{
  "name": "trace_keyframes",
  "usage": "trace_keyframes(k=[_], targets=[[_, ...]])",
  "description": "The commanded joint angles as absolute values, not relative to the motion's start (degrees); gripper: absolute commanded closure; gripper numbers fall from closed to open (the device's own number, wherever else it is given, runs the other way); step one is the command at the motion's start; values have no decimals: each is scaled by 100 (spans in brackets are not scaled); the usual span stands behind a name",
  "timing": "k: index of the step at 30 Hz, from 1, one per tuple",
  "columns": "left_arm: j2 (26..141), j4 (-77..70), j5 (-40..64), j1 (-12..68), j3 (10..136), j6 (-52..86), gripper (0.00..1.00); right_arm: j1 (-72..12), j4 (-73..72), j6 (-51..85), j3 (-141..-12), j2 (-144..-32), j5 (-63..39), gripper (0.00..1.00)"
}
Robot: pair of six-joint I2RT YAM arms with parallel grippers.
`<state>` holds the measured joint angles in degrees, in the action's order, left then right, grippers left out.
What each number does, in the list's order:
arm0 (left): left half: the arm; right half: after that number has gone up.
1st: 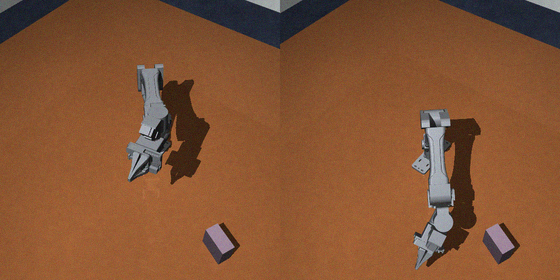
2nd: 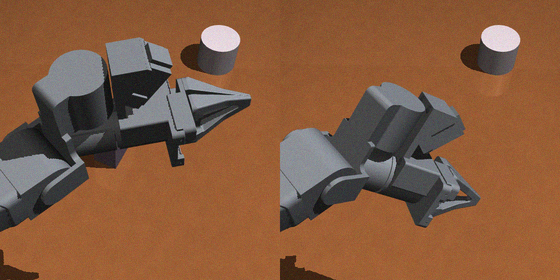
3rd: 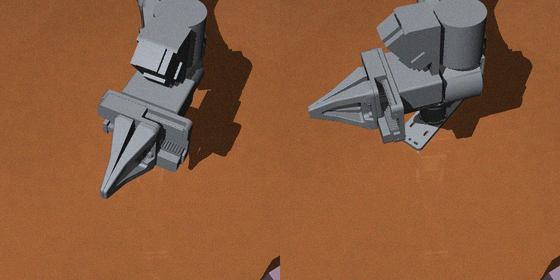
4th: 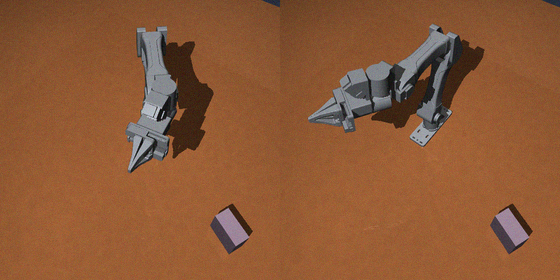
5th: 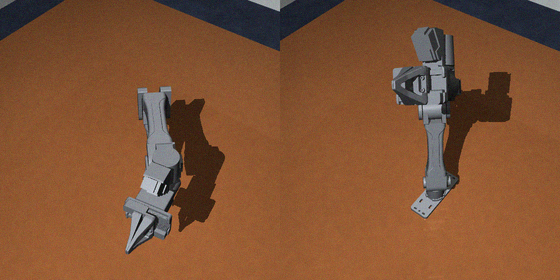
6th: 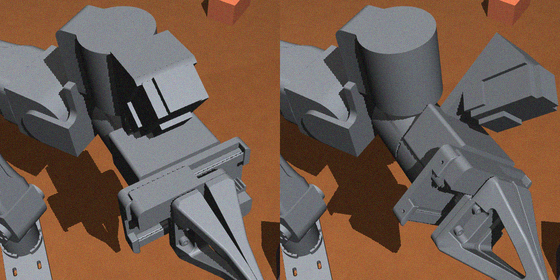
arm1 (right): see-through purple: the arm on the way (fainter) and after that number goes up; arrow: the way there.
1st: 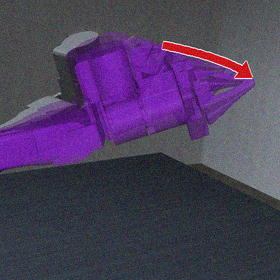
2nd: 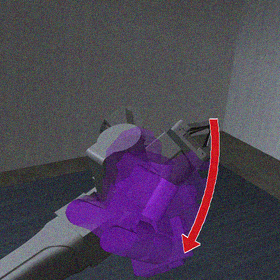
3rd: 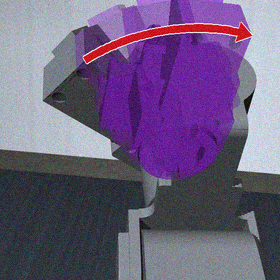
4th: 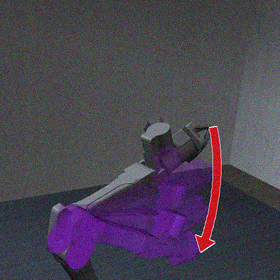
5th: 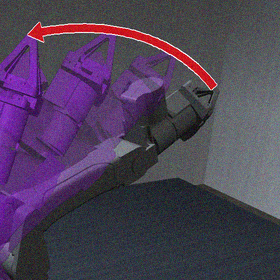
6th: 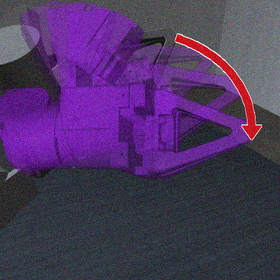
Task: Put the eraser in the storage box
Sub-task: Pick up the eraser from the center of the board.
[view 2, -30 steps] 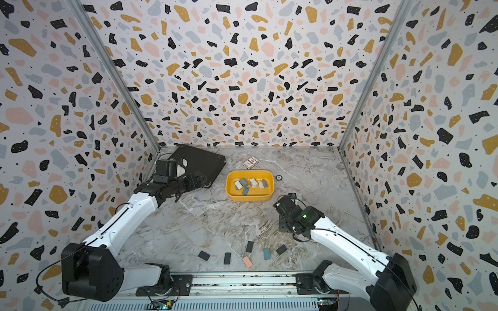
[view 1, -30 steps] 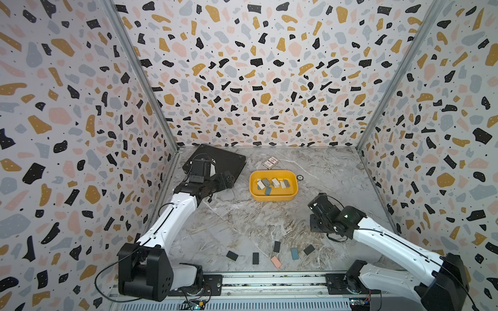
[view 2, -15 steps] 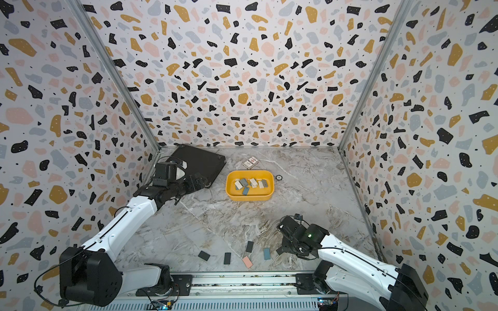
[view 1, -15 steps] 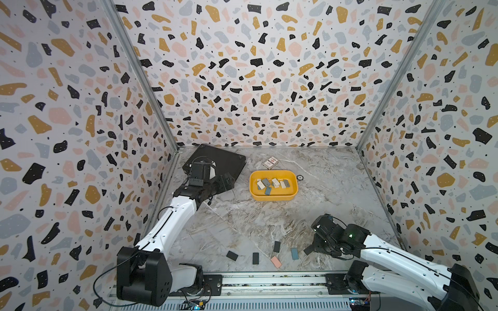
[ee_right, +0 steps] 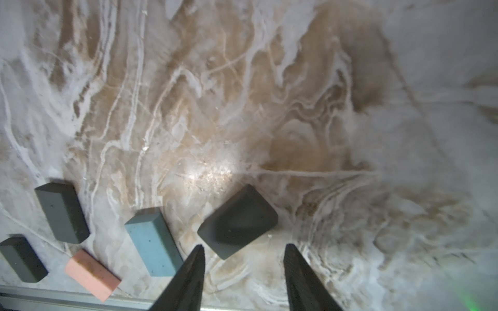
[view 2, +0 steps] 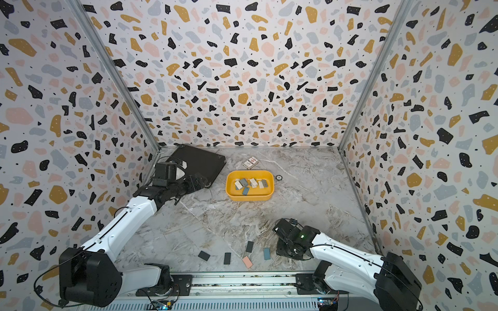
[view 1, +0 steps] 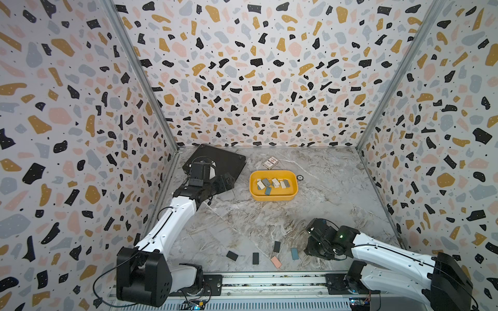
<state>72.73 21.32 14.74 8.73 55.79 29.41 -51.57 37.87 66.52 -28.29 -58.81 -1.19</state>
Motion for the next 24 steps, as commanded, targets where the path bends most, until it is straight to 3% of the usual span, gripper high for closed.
trace_keyframes(k=[1,18,24], targets=[[7099,1964,1538,848,5502,2954,3,-5186,3565,6776,-2761,-5978,-195,50],[6937,2068,1446,852,5467,2887,3,-5118,3375,6153,-3381,-7034,144,50],[6931,2038,1468,851,5436,2908,3,-5147,3909,6010,-3461,-6961,385,55]])
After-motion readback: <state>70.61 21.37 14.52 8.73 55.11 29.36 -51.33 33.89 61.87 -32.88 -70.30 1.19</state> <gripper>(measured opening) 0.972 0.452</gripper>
